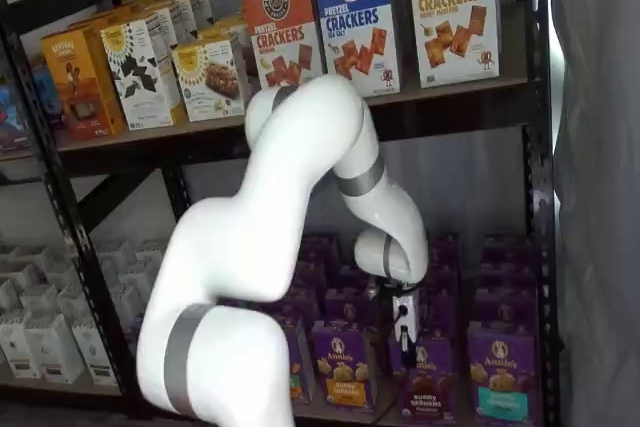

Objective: Pick up the purple box with a brown patch in the center, on the bottom shelf, the fifth box from the left

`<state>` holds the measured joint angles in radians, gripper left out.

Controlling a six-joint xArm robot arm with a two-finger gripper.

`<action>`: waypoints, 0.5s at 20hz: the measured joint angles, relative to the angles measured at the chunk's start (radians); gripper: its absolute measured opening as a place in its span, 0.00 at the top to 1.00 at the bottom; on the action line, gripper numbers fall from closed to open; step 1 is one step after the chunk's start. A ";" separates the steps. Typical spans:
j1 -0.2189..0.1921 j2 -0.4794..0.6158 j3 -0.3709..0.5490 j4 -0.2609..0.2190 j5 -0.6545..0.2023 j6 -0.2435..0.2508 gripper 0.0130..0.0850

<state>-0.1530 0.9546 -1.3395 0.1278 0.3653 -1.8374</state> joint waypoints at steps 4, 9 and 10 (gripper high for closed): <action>0.001 -0.060 0.095 -0.001 -0.031 0.000 0.72; 0.013 -0.163 0.251 0.037 -0.085 -0.028 0.72; 0.017 -0.191 0.289 0.048 -0.093 -0.035 0.72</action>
<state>-0.1360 0.7636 -1.0510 0.1758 0.2727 -1.8722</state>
